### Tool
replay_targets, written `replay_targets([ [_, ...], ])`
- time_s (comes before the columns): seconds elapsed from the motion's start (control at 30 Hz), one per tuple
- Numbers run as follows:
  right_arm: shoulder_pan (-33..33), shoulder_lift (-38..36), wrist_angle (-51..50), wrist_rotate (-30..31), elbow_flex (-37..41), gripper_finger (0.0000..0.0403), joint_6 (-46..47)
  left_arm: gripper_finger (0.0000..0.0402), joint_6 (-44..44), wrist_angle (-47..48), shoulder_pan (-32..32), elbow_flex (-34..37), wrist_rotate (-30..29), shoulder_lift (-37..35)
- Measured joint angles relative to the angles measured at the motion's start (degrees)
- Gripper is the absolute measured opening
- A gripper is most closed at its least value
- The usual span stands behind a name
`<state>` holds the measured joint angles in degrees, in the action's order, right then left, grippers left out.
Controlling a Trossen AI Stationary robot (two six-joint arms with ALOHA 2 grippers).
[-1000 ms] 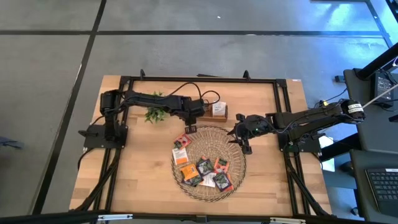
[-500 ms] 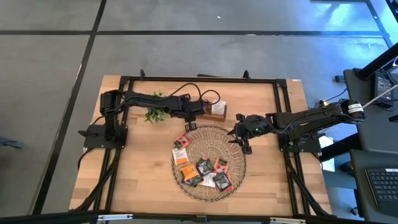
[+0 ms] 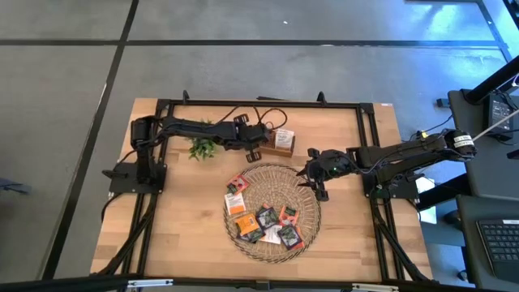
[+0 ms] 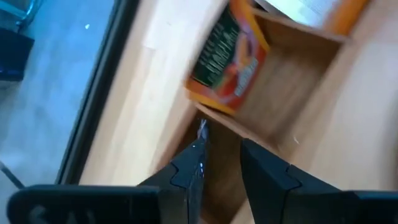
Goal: Pick & Place Tea
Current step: Adjust the black and white tea bag in the wooden organizer, then put the orange and black tea bag into the middle section of the wooden organizer
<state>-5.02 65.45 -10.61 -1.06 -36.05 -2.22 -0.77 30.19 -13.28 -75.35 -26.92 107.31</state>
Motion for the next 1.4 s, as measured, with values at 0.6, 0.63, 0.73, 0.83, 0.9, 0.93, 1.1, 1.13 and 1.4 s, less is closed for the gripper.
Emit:
replay_targets([
  [0.6,0.0,0.0,-0.87,0.0,0.0,0.0171,0.0,0.0098,-3.6,-2.58,-5.65,0.0,0.82,0.0],
  [0.63,0.02,0.0,-0.87,0.0,0.0,0.0171,-0.01,0.0098,-3.59,-2.58,-5.65,0.0,1.13,0.0],
  [0.73,0.01,0.0,-0.9,0.0,0.0,0.0171,0.0,0.0098,-3.59,-2.58,-5.33,0.0,1.0,0.0],
  [0.83,0.0,0.0,-0.9,0.0,0.0,0.0171,0.0,0.0098,-3.82,-2.51,-4.83,0.0,-0.35,-0.69],
  [0.9,0.01,0.0,-0.9,0.0,0.0,0.0171,0.0,0.0098,-3.95,-3.26,-4.42,-0.02,-1.73,-1.47],
  [0.93,0.01,0.0,-0.89,0.0,0.0,0.0171,0.0,0.0098,-3.96,-3.08,-4.3,-0.02,-2.04,-1.81],
  [1.1,0.01,0.0,-1.08,0.0,0.0,0.0171,0.42,0.0098,-2.95,-3.05,-2.28,-0.02,-0.17,-3.9],
  [1.13,0.0,0.0,-1.24,0.0,0.0,0.0171,0.46,0.0098,-2.38,-3.05,-1.44,-0.02,1.89,-4.38],
  [1.4,0.02,0.02,-1.23,-0.02,0.0,0.0171,0.41,0.0098,1.26,-7.6,9.56,-0.13,22.63,-3.45],
])
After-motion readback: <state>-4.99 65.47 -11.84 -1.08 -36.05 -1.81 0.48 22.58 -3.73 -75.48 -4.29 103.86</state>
